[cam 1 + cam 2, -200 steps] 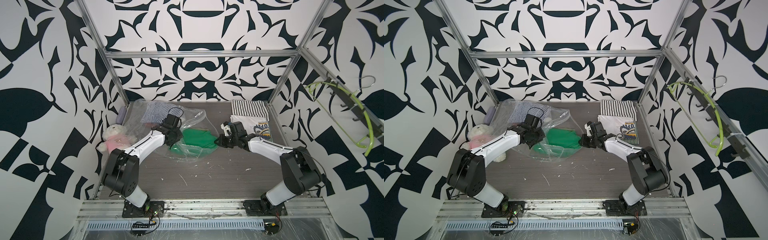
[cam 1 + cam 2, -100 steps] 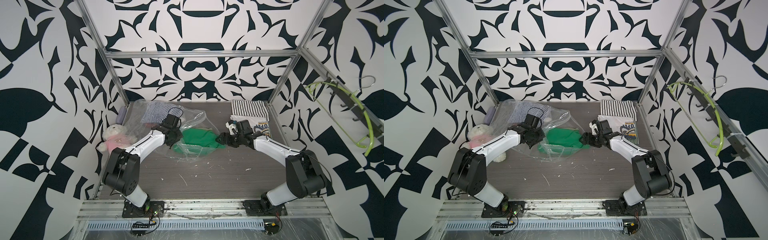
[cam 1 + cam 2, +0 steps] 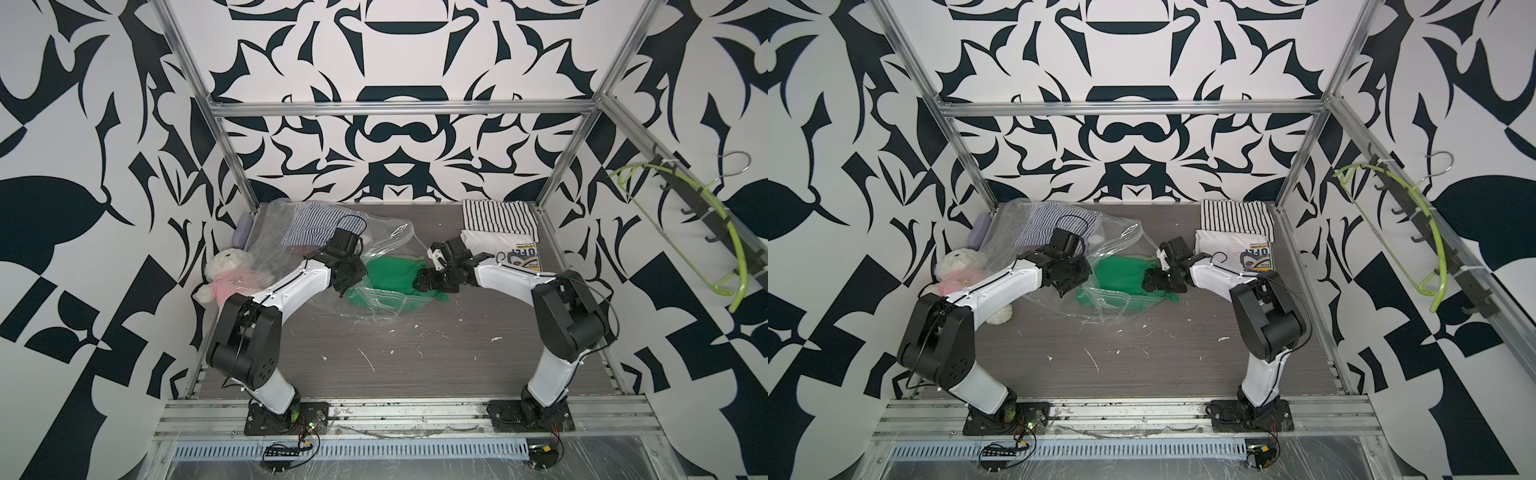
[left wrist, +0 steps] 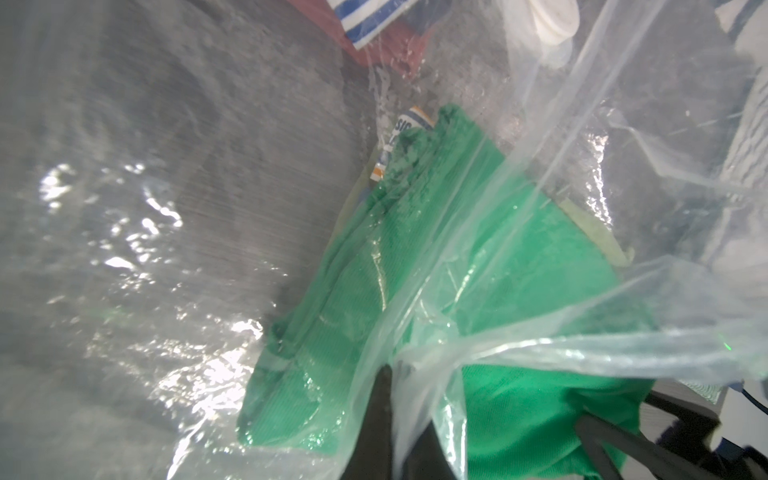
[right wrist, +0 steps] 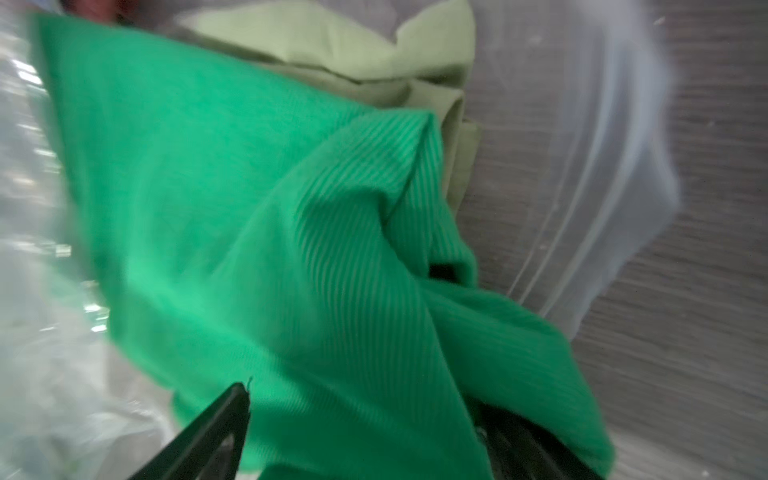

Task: Take the tank top out of the vacuum bag
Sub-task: Take out the tank top from the vacuum bag.

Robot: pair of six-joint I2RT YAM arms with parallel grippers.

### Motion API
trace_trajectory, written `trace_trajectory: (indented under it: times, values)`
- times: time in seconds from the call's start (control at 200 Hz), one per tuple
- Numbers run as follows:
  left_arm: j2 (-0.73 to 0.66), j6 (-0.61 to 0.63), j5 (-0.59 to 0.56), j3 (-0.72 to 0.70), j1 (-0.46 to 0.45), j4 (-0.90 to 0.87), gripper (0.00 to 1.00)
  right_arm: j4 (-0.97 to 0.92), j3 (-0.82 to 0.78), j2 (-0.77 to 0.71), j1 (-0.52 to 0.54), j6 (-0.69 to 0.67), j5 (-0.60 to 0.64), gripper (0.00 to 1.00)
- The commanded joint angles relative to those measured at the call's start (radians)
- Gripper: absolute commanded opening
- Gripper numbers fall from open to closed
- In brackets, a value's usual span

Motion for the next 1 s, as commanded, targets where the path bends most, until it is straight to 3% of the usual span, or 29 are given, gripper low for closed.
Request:
trace_trajectory:
  times: [0.0, 0.065, 0.185, 0.35, 0.455, 0.745, 1.0]
  values:
    - [0.018, -0.006, 0.006, -0.024, 0.008, 0.014, 0.00, -0.188, 0.116, 0.074, 0.063, -0.057, 0.209, 0.83]
    - [0.014, -0.006, 0.007, -0.029, 0.008, 0.016, 0.00, -0.251, 0.171, 0.125, 0.102, -0.060, 0.277, 0.60]
    - [0.001, -0.005, -0.003, -0.042, 0.009, 0.016, 0.00, -0.258, 0.201, 0.118, 0.163, -0.073, 0.358, 0.00]
    - [0.017, -0.007, -0.012, -0.049, 0.009, 0.022, 0.00, -0.088, 0.123, -0.035, 0.169, -0.042, 0.195, 0.00]
    - [0.037, -0.007, -0.033, -0.046, 0.009, 0.015, 0.00, -0.038, 0.091, -0.133, 0.166, -0.029, 0.165, 0.00]
    - [0.038, -0.008, -0.065, -0.053, 0.028, 0.000, 0.00, -0.167, -0.026, -0.334, 0.033, 0.063, 0.152, 0.00]
    - [0.039, 0.008, -0.065, -0.053, 0.063, -0.002, 0.00, -0.287, -0.139, -0.511, -0.123, 0.035, 0.110, 0.00]
